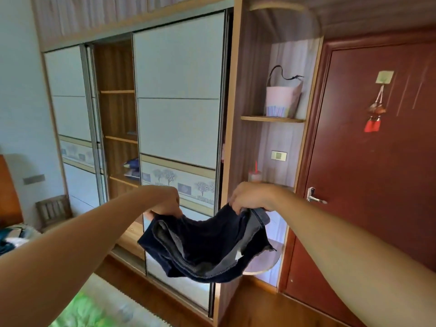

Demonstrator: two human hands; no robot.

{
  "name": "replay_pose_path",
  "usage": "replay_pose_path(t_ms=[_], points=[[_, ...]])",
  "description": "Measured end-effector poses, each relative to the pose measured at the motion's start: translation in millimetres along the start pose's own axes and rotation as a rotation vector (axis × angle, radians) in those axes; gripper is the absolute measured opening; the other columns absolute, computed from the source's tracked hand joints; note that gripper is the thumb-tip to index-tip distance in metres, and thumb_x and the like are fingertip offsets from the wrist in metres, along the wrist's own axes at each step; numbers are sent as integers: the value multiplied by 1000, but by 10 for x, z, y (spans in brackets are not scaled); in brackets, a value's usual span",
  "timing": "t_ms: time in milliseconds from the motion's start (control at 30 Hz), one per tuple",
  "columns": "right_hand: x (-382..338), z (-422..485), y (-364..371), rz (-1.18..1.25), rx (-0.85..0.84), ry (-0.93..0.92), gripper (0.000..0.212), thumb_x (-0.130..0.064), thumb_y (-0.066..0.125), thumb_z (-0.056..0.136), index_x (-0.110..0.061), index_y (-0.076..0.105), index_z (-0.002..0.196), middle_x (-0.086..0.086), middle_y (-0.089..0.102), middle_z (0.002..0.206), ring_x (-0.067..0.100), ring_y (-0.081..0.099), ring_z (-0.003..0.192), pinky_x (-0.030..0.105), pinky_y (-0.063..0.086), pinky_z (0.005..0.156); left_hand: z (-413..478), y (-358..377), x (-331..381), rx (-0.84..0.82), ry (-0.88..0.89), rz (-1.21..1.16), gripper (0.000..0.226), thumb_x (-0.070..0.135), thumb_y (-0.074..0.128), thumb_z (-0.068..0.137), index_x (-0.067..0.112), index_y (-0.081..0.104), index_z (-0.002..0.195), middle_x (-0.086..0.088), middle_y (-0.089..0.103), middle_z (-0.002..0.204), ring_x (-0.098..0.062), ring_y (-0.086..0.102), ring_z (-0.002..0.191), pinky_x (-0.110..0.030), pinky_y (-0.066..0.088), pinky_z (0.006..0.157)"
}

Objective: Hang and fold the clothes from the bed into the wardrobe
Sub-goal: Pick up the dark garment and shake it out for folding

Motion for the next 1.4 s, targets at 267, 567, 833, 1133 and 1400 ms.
replay_pose_path(t_ms=[267,567,833,1133,1400], points=[[25,1486,-575,-3,53,-27,7,2,59,79,-2,64,76,8,48,73,21,43,73,31,31,65,1585,-655,-77,38,1,-31,27,32,68,87,15,71,107,-9,72,102,-26,73,88,-26,59,57],[-200,3074,-711,7,0,-94,29,2,58,74,-13,38,58,3,34,60,20,33,62,30,26,58,2675,-1019,-618,89,-132,-54,22,36,68,86,19,72,101,-4,72,97,-20,71,83,-25,55,57],[-467,4381,-476,-50,-90,-276,5,0,60,75,-5,58,73,14,50,72,24,47,66,30,39,60,3254,-1205,-1267,151,-345,-34,22,34,67,85,18,71,99,-3,72,95,-19,72,82,-29,57,62],[-1057,5471,-232,-184,-186,-482,14,-7,63,78,3,67,89,15,58,83,26,53,70,33,43,61,3495,-1283,-1943,242,-579,-73,23,30,66,89,13,68,104,-9,70,100,-24,71,84,-31,60,63],[-1586,6325,46,-206,-199,-586,34,-12,65,81,-2,68,114,19,68,114,30,69,96,44,57,88,3809,-1508,-2615,244,-699,-113,26,29,63,92,10,67,110,-13,69,103,-25,68,74,-27,58,51]])
Point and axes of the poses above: each hand's wrist, its own z-axis towards the middle knuckle, its own y-axis out of the palm, x = y × z, the point moved 5 cm from there along z, towards the middle knuckle
